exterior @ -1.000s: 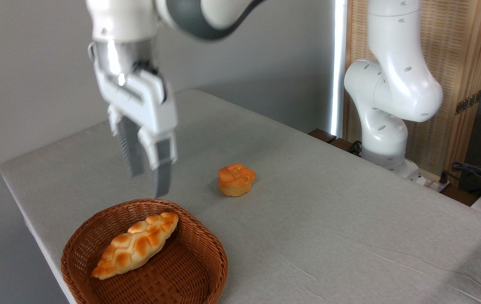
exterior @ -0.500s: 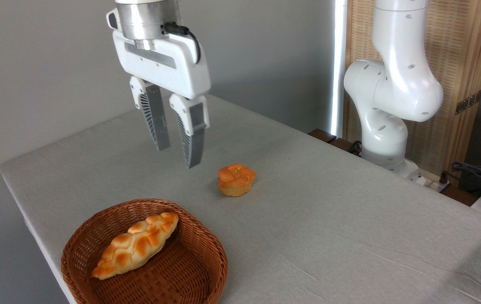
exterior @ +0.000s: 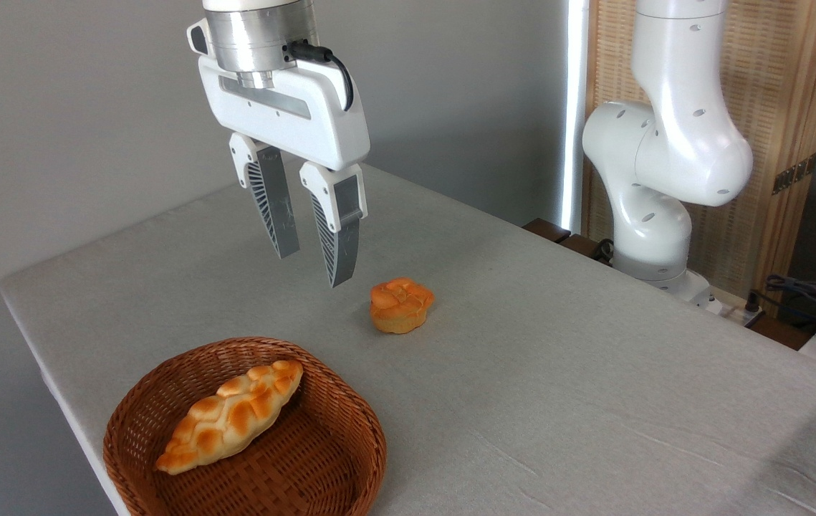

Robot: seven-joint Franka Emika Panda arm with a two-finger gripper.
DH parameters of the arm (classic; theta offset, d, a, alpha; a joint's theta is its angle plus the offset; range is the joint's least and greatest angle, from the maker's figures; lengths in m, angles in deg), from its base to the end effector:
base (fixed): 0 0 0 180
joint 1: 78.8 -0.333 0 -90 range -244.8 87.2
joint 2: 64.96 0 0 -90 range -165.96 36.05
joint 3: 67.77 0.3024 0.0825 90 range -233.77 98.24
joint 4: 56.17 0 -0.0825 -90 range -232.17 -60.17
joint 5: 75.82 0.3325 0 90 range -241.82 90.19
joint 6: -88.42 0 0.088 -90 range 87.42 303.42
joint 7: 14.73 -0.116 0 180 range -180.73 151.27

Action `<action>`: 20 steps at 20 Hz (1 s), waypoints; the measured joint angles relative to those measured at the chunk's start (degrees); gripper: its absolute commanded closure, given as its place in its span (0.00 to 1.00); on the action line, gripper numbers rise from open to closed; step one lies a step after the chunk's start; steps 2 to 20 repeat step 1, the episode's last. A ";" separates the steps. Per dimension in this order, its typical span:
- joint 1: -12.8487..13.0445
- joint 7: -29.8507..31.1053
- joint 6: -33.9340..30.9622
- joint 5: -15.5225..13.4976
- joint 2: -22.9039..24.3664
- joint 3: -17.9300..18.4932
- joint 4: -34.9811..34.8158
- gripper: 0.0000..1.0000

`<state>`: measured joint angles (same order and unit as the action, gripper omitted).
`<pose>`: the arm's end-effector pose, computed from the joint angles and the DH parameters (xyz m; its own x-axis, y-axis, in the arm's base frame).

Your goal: Put bread into the basket

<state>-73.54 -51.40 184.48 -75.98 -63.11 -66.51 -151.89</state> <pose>0.5011 -0.0352 0.5852 0.7580 -0.6514 0.0327 -0.6511 -0.7587 -0.0200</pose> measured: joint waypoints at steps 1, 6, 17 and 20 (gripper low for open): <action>-0.02 0.00 -0.02 0.00 0.00 0.00 0.00 0.00; -0.02 0.00 -0.02 0.00 0.00 0.00 0.00 0.00; -0.02 0.00 -0.02 0.00 0.00 0.00 0.00 0.00; -0.02 0.00 -0.02 0.00 0.00 0.00 0.00 0.00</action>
